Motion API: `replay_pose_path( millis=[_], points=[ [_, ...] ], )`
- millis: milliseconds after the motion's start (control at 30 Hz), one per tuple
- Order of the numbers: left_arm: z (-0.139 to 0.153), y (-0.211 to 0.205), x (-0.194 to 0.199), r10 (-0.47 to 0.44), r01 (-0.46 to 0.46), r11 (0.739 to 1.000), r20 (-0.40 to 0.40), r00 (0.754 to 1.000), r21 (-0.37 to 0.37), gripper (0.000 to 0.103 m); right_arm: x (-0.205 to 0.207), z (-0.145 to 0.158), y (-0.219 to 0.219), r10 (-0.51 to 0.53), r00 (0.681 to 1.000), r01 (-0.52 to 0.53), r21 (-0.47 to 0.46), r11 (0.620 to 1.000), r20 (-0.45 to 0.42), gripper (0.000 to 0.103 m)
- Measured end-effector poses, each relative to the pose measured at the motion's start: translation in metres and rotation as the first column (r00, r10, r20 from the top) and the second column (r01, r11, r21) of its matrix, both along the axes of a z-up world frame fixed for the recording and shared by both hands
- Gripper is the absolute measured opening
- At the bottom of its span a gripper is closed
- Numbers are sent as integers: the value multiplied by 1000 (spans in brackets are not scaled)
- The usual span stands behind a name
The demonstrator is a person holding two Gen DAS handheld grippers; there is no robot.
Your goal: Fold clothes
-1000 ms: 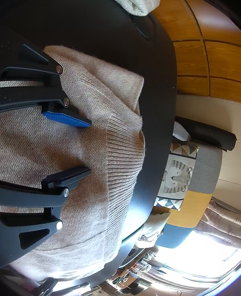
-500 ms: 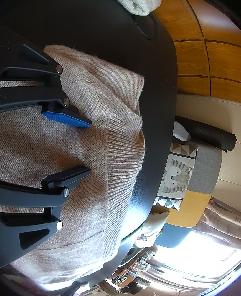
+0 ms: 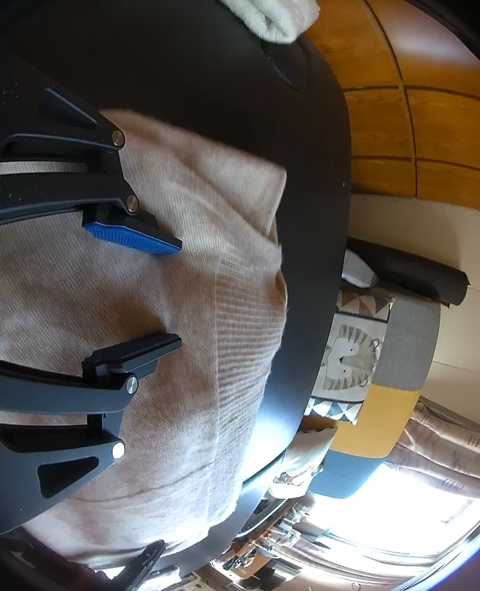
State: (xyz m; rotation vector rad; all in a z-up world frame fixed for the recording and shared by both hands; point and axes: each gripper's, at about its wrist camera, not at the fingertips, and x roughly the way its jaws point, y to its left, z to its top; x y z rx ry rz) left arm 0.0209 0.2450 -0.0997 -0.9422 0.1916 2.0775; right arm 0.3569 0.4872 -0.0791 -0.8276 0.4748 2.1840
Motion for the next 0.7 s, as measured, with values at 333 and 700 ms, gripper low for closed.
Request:
replay_pose_path(
  millis=[333,700],
  points=[
    [29,-19,-10,103,-100,994,-78,992,44,48,1,0,1,11,1000,-11,-10,1000,-24,26],
    [-5,97,-11,8,-21,982,-68,998,-188,59,4,2,4,45,997,-49,-52,997,-63,33]
  ],
)
